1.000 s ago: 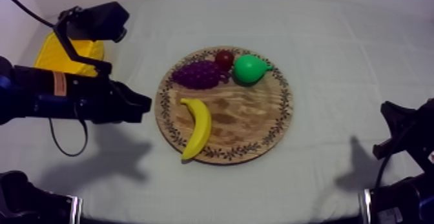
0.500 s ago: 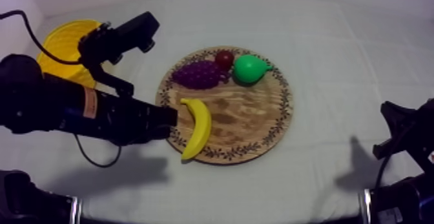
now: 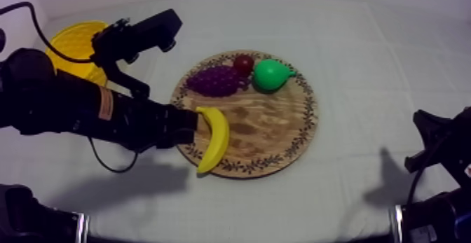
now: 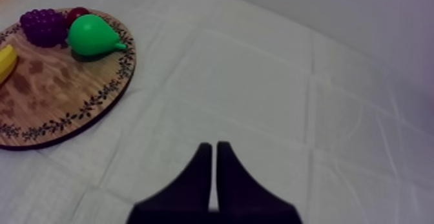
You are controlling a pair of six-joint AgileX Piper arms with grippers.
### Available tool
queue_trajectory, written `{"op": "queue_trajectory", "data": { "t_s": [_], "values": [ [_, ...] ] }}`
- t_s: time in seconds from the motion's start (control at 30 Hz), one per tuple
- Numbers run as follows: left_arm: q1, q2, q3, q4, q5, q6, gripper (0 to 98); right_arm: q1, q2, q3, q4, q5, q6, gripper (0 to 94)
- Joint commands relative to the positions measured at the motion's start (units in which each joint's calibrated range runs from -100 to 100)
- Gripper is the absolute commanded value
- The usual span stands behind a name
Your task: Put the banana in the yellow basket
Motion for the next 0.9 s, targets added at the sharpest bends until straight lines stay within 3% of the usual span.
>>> {"op": "queue_trajectory", "data": {
  "t_s": [0.0, 0.4, 0.87],
  "values": [
    [-0.07, -0.15, -0.02, -0.50, 0.26, -0.03, 58.3, 0.01, -0.04, -0.03, -0.03, 0.01, -0.01, 0.5],
    [-0.73, 1.73, 1.25, -0.45, -1.96, -0.02, 52.7, 0.01, -0.04, -0.03, -0.03, 0.01, -0.01, 0.5],
    [-3.81, 17.54, -3.77, 8.88, -3.88, -11.14, 47.7, 0.01, -0.04, -0.03, -0.03, 0.01, 0.04, 0.5]
  ]
}}
